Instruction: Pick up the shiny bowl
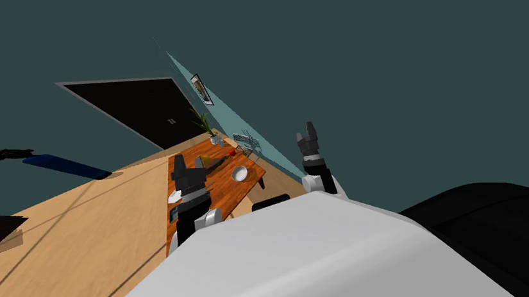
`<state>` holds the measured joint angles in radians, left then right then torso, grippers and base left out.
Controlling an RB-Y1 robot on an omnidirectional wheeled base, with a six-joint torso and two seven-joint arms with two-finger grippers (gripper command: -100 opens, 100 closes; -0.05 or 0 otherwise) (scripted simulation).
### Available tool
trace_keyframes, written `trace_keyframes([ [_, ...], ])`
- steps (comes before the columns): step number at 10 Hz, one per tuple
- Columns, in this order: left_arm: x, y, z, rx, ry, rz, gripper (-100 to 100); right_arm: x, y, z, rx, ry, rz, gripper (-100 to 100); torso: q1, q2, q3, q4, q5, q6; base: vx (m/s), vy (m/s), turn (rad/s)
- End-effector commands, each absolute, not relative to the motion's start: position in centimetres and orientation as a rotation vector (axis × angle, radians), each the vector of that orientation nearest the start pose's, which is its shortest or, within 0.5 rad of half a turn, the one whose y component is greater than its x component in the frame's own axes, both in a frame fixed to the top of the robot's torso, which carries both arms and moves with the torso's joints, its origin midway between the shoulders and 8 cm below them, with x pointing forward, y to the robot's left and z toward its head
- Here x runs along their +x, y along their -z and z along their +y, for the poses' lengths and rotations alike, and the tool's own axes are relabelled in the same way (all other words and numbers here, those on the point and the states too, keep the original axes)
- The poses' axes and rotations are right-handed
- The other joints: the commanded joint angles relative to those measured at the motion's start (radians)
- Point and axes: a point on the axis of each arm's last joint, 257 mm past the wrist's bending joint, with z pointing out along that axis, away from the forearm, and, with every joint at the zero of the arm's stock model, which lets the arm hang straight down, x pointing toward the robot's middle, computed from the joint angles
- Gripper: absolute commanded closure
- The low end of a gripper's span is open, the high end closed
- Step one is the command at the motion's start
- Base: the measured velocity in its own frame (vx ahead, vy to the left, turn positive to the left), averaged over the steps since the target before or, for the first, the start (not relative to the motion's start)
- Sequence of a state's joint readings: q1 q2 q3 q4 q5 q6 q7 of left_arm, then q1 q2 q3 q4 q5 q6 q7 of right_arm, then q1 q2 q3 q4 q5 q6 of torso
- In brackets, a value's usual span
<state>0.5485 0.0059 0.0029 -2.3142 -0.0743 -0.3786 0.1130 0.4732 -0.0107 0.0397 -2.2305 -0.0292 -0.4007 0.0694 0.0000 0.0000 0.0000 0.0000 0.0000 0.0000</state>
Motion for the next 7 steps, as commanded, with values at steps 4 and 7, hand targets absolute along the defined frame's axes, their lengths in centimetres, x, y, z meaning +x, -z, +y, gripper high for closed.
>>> trace_keyframes([
  [4,39.3,3.9,28.9,-0.805,1.258,0.835,-100,37.3,0.9,-26.9,0.744,-1.278,0.713,0,-0.006,-0.001,-0.001,0.000,-0.001,0.000,0.011,-0.082,-0.106],
  [7,41.3,5.8,29.6,-0.836,1.228,0.886,-100,37.3,0.9,-26.9,0.744,-1.278,0.713,0,-0.003,-0.001,0.000,0.000,-0.001,0.000,0.011,-0.057,-0.068],
])
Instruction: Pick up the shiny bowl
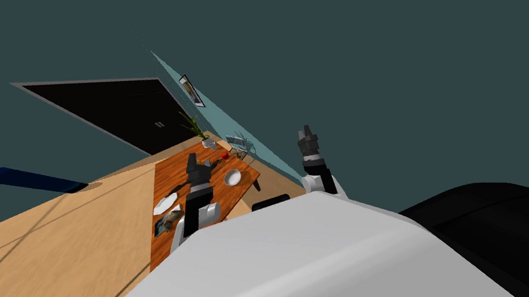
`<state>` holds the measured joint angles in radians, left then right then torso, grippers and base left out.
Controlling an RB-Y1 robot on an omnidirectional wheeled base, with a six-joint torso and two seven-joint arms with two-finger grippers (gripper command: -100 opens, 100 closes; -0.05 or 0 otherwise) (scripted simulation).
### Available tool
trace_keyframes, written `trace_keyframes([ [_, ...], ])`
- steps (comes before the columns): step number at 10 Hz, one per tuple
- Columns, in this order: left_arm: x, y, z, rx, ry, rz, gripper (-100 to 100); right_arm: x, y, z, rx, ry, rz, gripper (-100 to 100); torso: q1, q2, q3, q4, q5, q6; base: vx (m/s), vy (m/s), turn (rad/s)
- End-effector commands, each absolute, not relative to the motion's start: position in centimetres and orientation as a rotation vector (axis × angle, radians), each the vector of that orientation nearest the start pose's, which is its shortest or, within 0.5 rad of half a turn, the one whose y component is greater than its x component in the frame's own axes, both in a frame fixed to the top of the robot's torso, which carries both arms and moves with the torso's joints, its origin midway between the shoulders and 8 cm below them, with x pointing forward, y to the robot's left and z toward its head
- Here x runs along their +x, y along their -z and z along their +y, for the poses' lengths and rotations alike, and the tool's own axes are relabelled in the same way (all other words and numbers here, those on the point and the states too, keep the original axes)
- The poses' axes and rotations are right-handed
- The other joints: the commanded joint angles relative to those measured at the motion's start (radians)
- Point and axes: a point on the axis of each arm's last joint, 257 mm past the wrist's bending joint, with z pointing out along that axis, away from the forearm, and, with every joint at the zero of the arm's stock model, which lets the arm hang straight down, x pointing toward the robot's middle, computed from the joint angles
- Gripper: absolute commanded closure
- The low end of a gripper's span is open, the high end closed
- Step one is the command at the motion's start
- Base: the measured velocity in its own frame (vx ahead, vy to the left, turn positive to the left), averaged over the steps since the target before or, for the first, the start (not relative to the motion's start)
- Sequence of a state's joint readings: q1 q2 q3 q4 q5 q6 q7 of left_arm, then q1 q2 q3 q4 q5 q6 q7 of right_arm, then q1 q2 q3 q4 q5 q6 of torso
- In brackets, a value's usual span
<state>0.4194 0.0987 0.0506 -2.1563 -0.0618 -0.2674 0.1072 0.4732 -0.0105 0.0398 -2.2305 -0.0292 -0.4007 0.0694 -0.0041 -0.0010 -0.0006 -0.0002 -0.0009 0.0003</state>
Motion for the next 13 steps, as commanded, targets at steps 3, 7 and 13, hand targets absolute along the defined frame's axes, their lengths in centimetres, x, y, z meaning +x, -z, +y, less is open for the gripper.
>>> trace_keyframes([
  [3,43.7,8.5,30.8,-0.888,1.186,0.947,-100,37.3,0.9,-26.9,0.744,-1.278,0.713,0,0.001,0.000,0.000,0.000,0.000,0.000,0.009,-0.060,-0.081],
  [7,46.1,11.8,32.4,-0.956,1.132,1.011,-100,37.3,0.9,-26.9,0.744,-1.277,0.714,0,0.001,0.000,0.000,0.000,0.000,-0.001,0.017,-0.049,-0.066],
  [13,49.4,16.9,35.3,-1.078,1.039,1.104,-100,37.3,0.9,-26.9,0.744,-1.277,0.714,0,0.002,0.001,0.000,0.000,0.000,-0.001,0.013,-0.040,-0.063],
])
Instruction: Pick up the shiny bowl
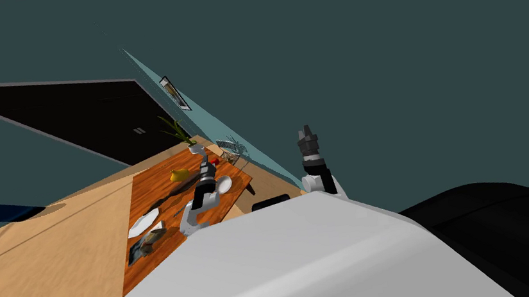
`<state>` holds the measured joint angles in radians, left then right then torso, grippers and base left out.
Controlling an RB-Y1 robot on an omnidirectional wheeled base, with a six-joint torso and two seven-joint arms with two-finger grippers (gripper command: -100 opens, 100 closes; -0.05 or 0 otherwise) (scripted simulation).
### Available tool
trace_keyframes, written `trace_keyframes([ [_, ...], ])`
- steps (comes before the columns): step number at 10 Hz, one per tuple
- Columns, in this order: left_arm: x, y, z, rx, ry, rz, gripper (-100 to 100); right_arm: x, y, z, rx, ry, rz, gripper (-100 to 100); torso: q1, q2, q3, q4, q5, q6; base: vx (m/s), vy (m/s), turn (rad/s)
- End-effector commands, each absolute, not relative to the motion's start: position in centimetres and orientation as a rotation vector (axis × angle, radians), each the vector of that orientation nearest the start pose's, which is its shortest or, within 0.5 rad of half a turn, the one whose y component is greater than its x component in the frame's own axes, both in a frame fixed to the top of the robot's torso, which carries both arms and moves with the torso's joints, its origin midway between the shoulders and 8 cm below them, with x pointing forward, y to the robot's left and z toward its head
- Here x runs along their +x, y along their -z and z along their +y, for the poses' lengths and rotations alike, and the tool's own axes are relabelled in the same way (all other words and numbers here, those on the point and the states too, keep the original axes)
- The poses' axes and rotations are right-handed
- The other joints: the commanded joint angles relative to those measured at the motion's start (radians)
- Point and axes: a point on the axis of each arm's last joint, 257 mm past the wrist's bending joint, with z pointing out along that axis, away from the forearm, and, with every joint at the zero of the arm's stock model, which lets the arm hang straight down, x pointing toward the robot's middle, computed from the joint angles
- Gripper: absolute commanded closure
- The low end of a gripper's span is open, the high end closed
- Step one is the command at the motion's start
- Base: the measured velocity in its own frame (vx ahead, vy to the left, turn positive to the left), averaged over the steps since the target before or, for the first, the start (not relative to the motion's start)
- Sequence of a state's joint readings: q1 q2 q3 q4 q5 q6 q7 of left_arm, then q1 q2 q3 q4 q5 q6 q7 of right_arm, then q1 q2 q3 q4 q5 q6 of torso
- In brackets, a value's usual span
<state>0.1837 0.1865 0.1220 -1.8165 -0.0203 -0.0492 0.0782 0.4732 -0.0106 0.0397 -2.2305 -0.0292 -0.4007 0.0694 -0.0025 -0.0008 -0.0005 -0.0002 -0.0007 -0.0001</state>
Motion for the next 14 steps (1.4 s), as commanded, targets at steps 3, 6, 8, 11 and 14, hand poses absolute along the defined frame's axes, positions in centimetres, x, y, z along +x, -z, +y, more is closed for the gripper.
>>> trace_keyframes([
  [3,50.3,19.7,36.6,-1.141,0.995,1.145,-100,37.3,0.9,-26.9,0.744,-1.277,0.714,0,0.000,0.000,0.000,0.000,0.000,0.000,0.013,-0.031,-0.060],
  [6,51.9,22.7,38.6,-1.229,0.931,1.193,-100,37.3,0.9,-26.9,0.744,-1.277,0.714,0,0.001,0.000,0.000,0.000,0.000,0.000,0.014,-0.031,-0.070],
  [8,52.5,24.4,39.7,-1.281,0.896,1.220,-100,37.3,0.9,-26.9,0.744,-1.277,0.714,0,0.001,0.001,0.000,0.000,0.000,-0.001,0.012,-0.024,-0.049],
  [11,52.6,27.7,41.1,-1.361,0.841,1.261,-100,37.3,0.9,-26.9,0.744,-1.277,0.714,0,0.001,0.000,0.000,0.000,0.000,0.000,0.010,-0.017,-0.052],
  [14,52.6,30.2,42.2,-1.429,0.795,1.293,-100,37.3,0.9,-26.9,0.744,-1.277,0.714,0,0.002,0.001,0.000,0.000,0.000,-0.001,0.007,-0.008,-0.031],
])
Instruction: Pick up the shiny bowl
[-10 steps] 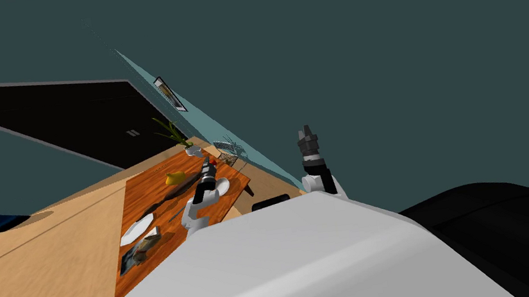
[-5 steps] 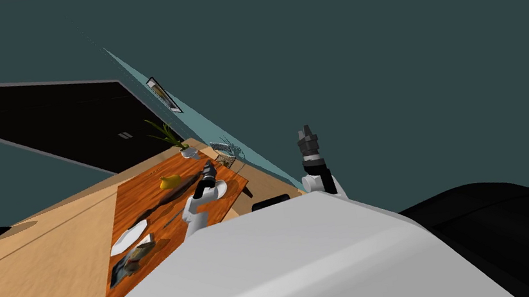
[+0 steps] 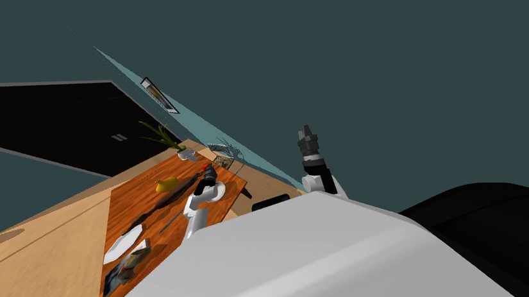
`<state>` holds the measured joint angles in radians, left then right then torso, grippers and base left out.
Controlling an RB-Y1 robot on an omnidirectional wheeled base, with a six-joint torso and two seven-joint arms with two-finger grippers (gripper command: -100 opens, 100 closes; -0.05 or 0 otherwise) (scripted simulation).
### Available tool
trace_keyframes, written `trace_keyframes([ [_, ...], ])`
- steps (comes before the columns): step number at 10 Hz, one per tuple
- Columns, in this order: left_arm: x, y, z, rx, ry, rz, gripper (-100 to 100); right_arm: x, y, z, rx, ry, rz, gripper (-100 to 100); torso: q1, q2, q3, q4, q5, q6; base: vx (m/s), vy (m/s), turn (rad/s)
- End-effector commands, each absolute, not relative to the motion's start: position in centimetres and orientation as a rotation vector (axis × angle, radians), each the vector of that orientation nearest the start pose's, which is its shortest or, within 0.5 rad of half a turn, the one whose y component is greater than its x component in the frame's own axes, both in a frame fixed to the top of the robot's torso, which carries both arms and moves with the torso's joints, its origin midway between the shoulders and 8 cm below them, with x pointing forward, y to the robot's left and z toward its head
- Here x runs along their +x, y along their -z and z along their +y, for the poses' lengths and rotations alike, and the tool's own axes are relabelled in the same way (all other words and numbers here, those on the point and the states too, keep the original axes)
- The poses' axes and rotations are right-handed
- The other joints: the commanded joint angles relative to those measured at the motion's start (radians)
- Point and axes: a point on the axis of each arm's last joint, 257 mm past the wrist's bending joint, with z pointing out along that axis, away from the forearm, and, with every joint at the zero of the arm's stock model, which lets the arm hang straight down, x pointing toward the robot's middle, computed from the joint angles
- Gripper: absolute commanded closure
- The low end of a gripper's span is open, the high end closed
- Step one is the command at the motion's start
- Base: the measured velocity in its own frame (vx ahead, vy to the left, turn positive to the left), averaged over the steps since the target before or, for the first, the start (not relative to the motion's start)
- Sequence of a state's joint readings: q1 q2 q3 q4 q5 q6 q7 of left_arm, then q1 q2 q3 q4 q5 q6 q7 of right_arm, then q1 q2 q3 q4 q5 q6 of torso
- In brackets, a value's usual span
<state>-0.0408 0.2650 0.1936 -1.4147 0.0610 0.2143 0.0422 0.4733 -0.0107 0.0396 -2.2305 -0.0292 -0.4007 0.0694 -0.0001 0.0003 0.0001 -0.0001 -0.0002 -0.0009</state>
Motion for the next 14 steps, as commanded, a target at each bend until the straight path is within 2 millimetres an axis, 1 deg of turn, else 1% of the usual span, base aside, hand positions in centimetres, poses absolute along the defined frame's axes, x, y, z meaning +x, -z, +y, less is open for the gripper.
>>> trace_keyframes([
  [1,52.9,31.4,43.0,-1.477,0.765,1.312,-100,37.3,0.9,-26.9,0.744,-1.277,0.714,0,0.000,0.000,0.000,0.000,0.000,0.000,0.005,-0.005,-0.047],
  [2,52.6,32.1,43.2,-1.489,0.756,1.319,-100,37.3,0.9,-26.9,0.744,-1.277,0.714,0,0.000,0.000,0.000,0.000,0.000,0.000,0.006,-0.004,-0.042],
  [3,52.6,32.3,43.2,-1.492,0.754,1.320,-100,37.3,0.9,-26.9,0.744,-1.277,0.714,0,0.000,0.000,0.000,0.000,0.000,0.000,0.000,0.000,0.000],
  [4,52.8,33.3,44.0,-1.538,0.726,1.337,-100,37.3,0.9,-26.9,0.744,-1.277,0.714,0,0.000,0.000,0.000,0.000,0.000,0.000,0.005,-0.004,-0.066],
  [5,52.4,34.3,44.2,-1.556,0.712,1.346,-100,37.3,0.9,-26.9,0.744,-1.277,0.714,0,0.000,0.000,0.000,0.000,0.000,0.000,0.007,0.000,-0.031],
  [6,52.6,35.0,44.8,-1.597,0.689,1.359,-100,37.3,0.9,-26.9,0.744,-1.277,0.714,0,0.000,0.000,0.000,0.000,0.000,0.000,0.007,0.001,-0.036],
  [7,52.0,36.2,45.0,-1.619,0.672,1.370,-100,37.3,0.9,-26.9,0.744,-1.277,0.714,0,0.000,0.000,0.000,0.000,0.000,0.000,0.006,0.002,-0.033],
  [8,51.8,37.6,45.6,-1.673,0.640,1.388,-100,37.3,0.9,-26.9,0.744,-1.277,0.714,0,0.000,0.000,0.000,0.000,0.000,0.000,0.005,0.007,-0.055],
  [10,51.3,39.2,46.2,-1.734,0.604,1.409,-100,37.3,0.9,-26.9,0.744,-1.277,0.714,0,0.001,0.000,0.000,0.000,0.000,0.000,0.004,0.009,-0.030],
  [11,50.6,40.3,46.3,-1.755,0.586,1.419,-100,37.3,0.9,-26.9,0.744,-1.277,0.714,0,0.001,0.000,0.000,0.000,0.000,0.000,0.003,0.012,-0.023],
  [12,50.6,40.7,46.7,-1.794,0.569,1.429,-100,37.3,0.9,-26.9,0.744,-1.277,0.714,0,0.001,0.000,0.000,0.000,0.000,0.000,-0.002,0.015,-0.028],
  [13,50.0,41.7,46.8,-1.813,0.553,1.437,-100,37.3,0.9,-26.9,0.744,-1.277,0.714,0,0.001,0.000,0.000,0.000,0.000,0.000,0.000,0.013,-0.024],
  [14,49.7,42.1,46.8,-1.821,0.546,1.441,-100,37.3,0.9,-26.9,0.744,-1.277,0.714,0,0.001,0.000,0.000,0.000,0.000,0.000,0.002,0.007,-0.001],
])
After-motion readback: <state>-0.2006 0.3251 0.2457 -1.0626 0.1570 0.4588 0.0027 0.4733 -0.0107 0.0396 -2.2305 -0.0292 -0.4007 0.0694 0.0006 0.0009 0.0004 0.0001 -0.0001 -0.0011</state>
